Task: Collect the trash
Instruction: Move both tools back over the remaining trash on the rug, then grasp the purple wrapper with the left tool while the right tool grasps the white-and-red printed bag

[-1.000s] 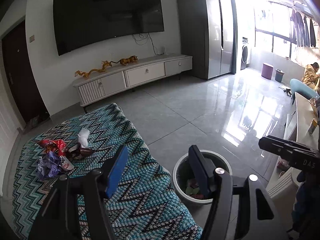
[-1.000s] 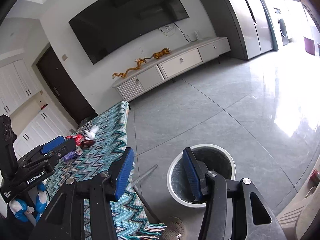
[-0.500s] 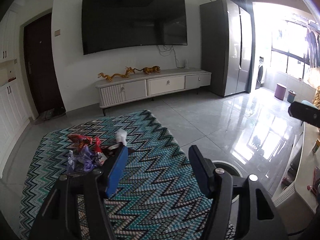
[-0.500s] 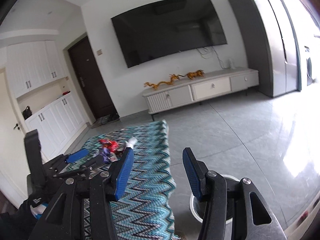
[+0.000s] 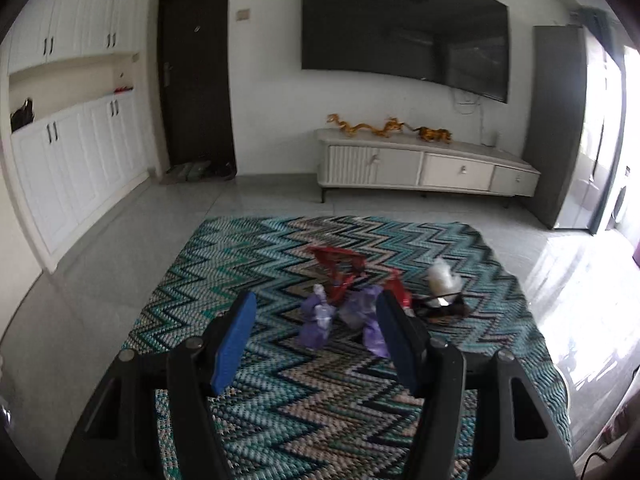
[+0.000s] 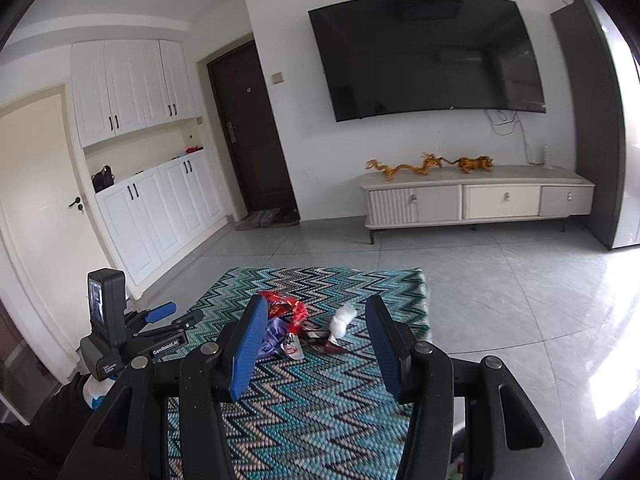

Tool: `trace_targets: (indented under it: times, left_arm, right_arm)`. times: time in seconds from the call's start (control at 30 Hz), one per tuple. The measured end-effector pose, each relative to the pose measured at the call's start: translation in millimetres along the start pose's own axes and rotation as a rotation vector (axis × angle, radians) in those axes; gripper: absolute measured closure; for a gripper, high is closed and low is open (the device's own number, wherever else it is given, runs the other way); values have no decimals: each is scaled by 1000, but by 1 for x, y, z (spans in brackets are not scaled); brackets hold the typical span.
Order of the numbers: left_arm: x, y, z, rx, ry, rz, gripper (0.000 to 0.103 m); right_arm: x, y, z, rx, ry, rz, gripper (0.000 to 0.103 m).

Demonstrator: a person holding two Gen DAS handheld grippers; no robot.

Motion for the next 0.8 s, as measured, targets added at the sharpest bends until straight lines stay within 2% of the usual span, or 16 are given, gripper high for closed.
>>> trace_targets:
  times: [0.1,0.3,0.43,0.53,0.63,0.7,0.8]
  left_arm:
    - [5,-32,-6,62,40,-3,42]
    - [-7,-94,-21,169,86,-61,42]
    - [-20,-125,-27,218,85,-90,42]
    - [-27,-147,-32,251,72,-78,43]
    - [-31,-163,-38,277,73,-76,48]
    - [-32,-167,-41,288,86,-103,49]
    - [-39,-163,-43,283,67,-136,61]
  right_arm:
    - [-13,-39,-6,39,-14,13,54]
    - [-49,-132,-41,143,-76,37,54]
    - [-73,-176,-65,213,-119,46,54]
    - [-84,-204,-82,261,-136,52,54]
    - [-89,-224,-95,302,-149,58,54]
    - [-90,-233,-102,326,-157,58,54]
    - [-94,-244,-111,350,-167,55,54]
Point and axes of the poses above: each gripper's, at about its wrist camera, not at the fingertips, and y roughly against the way its jaws point, x to its left, z to its top, the point moved 7 cm from there along -y, roughly the way its jaws point, and after that the axes turned 14 degrees about z, right-handed, at the moved point
